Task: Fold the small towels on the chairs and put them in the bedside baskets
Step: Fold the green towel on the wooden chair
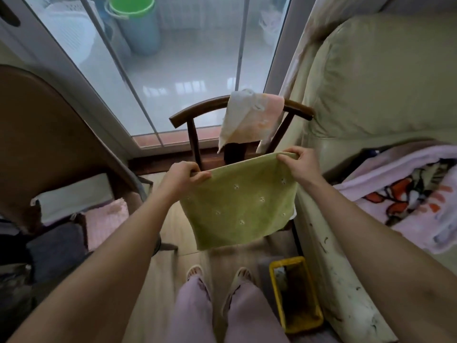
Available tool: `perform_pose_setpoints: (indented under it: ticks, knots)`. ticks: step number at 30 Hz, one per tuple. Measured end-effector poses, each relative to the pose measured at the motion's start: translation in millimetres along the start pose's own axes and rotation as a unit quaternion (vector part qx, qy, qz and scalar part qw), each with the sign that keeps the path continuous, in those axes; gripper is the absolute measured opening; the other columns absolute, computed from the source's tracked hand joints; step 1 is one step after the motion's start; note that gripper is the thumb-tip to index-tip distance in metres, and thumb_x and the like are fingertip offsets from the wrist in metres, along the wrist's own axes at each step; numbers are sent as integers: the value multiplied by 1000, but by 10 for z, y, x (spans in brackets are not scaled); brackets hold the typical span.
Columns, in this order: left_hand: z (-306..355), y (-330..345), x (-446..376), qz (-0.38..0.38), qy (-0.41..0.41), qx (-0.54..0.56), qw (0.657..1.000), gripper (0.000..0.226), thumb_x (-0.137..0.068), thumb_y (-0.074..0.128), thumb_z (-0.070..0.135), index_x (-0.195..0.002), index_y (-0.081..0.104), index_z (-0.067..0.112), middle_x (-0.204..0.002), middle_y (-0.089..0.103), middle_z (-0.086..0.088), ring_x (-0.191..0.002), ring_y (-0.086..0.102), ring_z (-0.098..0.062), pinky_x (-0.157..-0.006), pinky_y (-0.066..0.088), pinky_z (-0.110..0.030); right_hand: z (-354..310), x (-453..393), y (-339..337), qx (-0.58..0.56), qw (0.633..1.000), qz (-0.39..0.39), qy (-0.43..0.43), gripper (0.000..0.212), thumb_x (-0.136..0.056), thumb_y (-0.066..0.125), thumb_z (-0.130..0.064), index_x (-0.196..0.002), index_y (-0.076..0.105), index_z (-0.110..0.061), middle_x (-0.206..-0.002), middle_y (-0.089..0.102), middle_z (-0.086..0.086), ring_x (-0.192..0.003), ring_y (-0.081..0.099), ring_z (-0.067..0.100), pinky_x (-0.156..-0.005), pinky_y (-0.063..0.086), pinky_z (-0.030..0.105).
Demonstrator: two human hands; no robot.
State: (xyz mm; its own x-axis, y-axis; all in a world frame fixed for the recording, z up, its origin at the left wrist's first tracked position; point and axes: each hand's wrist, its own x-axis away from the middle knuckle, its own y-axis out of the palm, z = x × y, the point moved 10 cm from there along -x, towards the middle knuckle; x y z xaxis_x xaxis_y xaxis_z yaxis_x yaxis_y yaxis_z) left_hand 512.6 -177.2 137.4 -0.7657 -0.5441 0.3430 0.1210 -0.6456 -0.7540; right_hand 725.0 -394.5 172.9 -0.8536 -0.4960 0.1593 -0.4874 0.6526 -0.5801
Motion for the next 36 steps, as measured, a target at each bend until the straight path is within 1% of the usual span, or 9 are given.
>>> perform_pose_setpoints:
  ticks: [4, 6, 10, 15, 20, 23, 27, 30, 36]
  knots:
    - [-188, 260, -485, 64, -2, -10, 998, 5, -88, 67, 18, -89, 65, 13, -86, 56, -1, -84, 57, -23, -70, 42, -31, 459, -405, 215, 27, 999, 42, 6, 13, -84, 73, -15, -95, 76, -9, -84, 64, -5, -83, 58, 11, -82, 49, 32]
    - [-290, 405, -721, 96, -7, -2, 995, 11, -88, 63, 8, -98, 68, 8, -94, 57, -6, -91, 58, -26, -78, 47, -35, 659, -601, 343, 44, 997, 58, -2, 15, -85, 71, -13, -98, 76, -8, -88, 63, -7, -86, 57, 10, -84, 48, 30]
    - [-536, 686, -1070, 152, -46, 43, 986, 18, -91, 59, 6, -107, 68, 8, -107, 58, -7, -100, 58, -22, -92, 50, -35, 1071, -958, 674, 51, 998, 44, -9, 21, -84, 66, -7, -103, 75, -10, -100, 72, 4, -95, 66, 20, -93, 51, 37]
    - [-769, 982, -1248, 187, -57, 60, 979, 16, -90, 62, 8, -103, 70, 12, -103, 55, 1, -101, 55, -17, -93, 48, -31, 1491, -1115, 896, 32, 999, 33, 13, 22, -86, 64, -8, -104, 75, -14, -102, 71, 5, -94, 66, 17, -93, 52, 37]
    - [-1052, 1469, -1083, 136, -88, 62, 985, 17, -90, 63, 12, -104, 70, 17, -106, 61, 1, -101, 56, -14, -90, 48, -28, 1884, -740, 1077, 44, 997, -37, 50, 20, -87, 65, -9, -104, 74, -16, -99, 68, -3, -95, 64, 14, -91, 52, 33]
    - [-1166, 1754, -948, 83, -91, 50, 991, 18, -89, 65, 12, -105, 71, 16, -111, 62, -1, -103, 57, -17, -92, 50, -35, 2093, -483, 1147, 88, 993, -58, 58, 20, -86, 64, -2, -102, 74, -8, -101, 68, 4, -99, 62, 19, -85, 44, 20]
    - [-1319, 2061, -769, 35, -100, 45, 993, 17, -89, 66, 14, -105, 71, 16, -112, 59, 0, -106, 55, -16, -93, 46, -30, 2315, -221, 1287, 155, 982, -100, 49, 19, -85, 65, 1, -100, 74, -5, -106, 65, 5, -100, 57, 17, -81, 38, 18]
    - [-1419, 2230, -682, 23, -105, 40, 993, 17, -88, 67, 15, -105, 71, 16, -109, 59, -1, -105, 55, -17, -90, 42, -26, 2443, -122, 1360, 185, 977, -97, 35, 15, -84, 66, 2, -96, 74, -3, -112, 62, 13, -108, 55, 27, -84, 39, 25]
    - [-1557, 2470, -610, -11, -117, 9, 993, 18, -86, 71, 22, -103, 70, 18, -110, 59, 0, -106, 56, -19, -85, 44, -28, 2582, -64, 1440, 200, 976, -78, 29, 12, -83, 65, 2, -92, 73, -3, -109, 57, 15, -110, 51, 28, -83, 33, 20]
